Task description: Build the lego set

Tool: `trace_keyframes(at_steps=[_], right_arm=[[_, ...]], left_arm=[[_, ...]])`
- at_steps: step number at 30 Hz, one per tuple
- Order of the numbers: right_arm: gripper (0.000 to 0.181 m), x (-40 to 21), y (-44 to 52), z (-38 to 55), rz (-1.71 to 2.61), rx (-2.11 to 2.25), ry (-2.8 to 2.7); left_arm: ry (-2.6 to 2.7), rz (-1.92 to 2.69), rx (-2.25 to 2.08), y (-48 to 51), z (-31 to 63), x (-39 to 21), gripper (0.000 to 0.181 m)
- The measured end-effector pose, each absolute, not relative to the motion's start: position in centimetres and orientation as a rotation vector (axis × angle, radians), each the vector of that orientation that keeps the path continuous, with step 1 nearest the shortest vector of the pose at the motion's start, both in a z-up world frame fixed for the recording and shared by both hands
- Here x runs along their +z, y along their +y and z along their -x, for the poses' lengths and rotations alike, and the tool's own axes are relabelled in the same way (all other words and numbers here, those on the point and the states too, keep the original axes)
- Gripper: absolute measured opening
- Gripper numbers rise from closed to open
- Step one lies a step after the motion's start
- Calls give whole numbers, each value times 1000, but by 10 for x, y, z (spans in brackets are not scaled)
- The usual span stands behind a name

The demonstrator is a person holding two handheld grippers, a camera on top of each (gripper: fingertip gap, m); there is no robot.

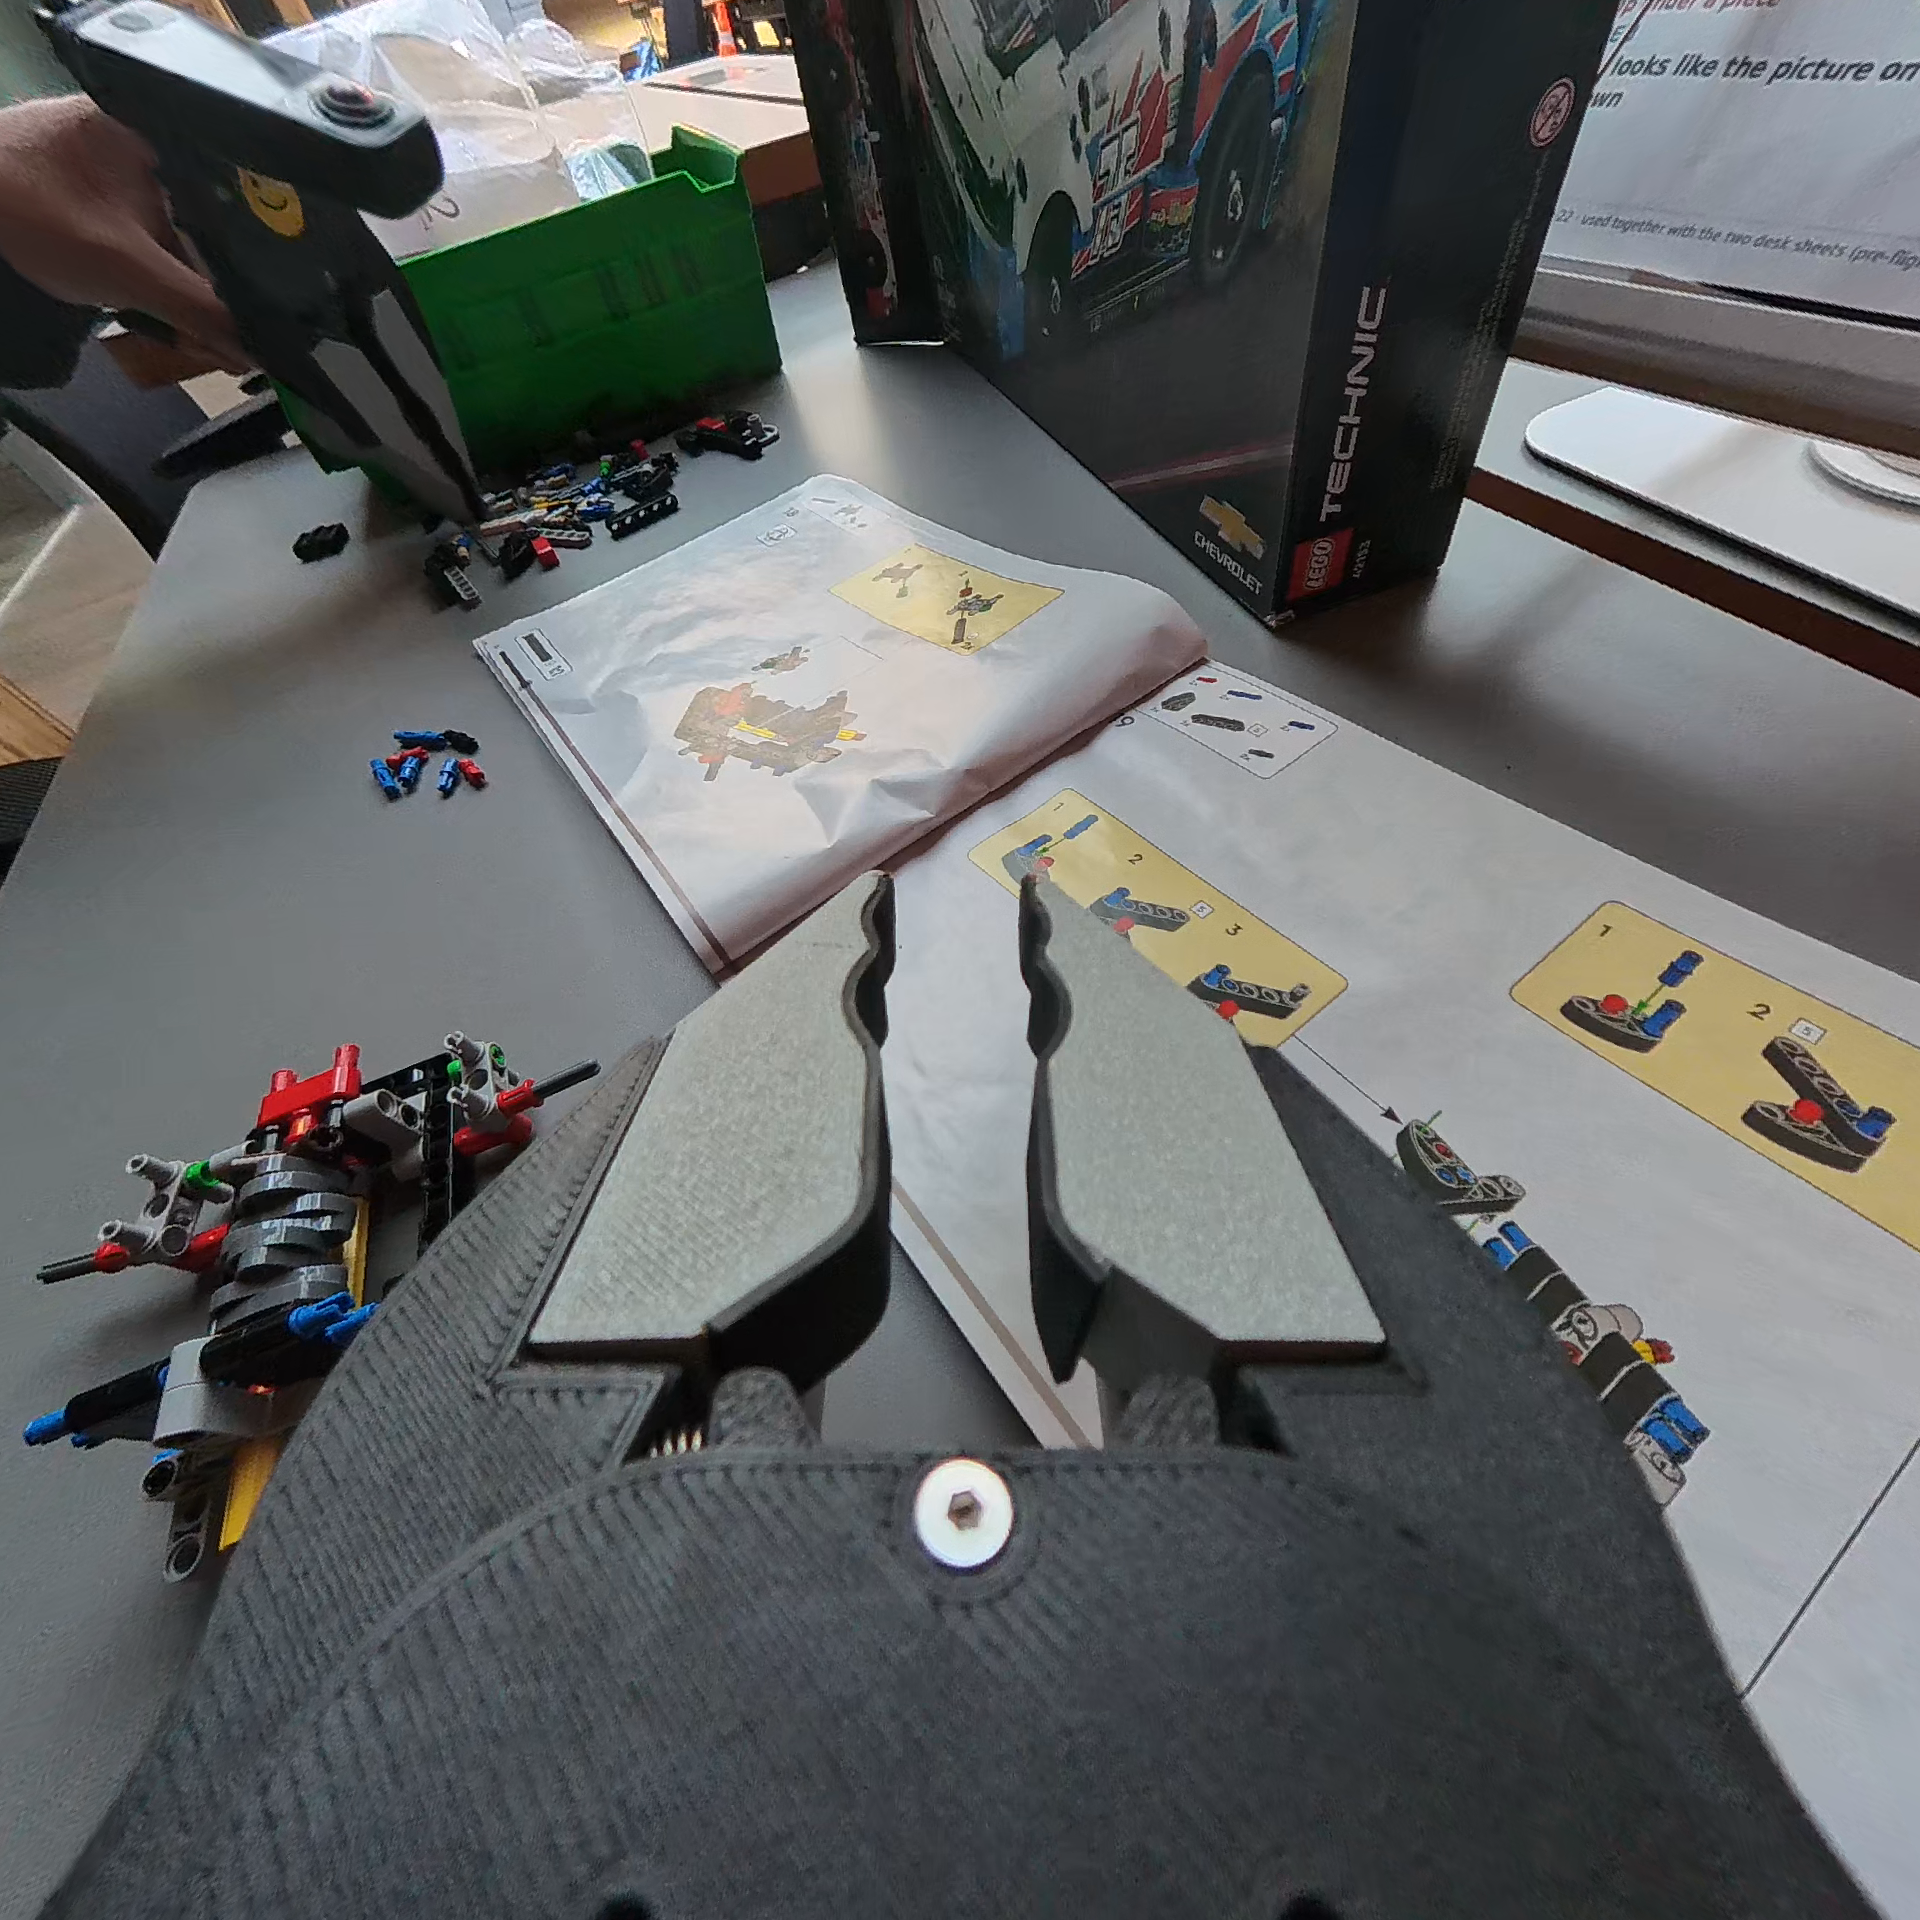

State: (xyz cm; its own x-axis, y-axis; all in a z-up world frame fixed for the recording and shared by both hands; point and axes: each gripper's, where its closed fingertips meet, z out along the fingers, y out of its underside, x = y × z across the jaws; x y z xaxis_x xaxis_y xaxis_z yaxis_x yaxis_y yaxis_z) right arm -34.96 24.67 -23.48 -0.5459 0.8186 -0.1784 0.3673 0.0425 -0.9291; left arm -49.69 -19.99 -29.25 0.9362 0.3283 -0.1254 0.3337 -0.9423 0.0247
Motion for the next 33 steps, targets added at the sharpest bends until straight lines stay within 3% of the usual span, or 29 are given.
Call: trace_keyframes(at_steps=[20,33], right_arm=[[21,-236,245,349,1191,1506,-1934],[20,-238,243,349,1186,1492,-1956]], left_arm=[[533,-3127,-284,-183,490,-262,3],[-215,-3325,24,-36,365,-268,3]])
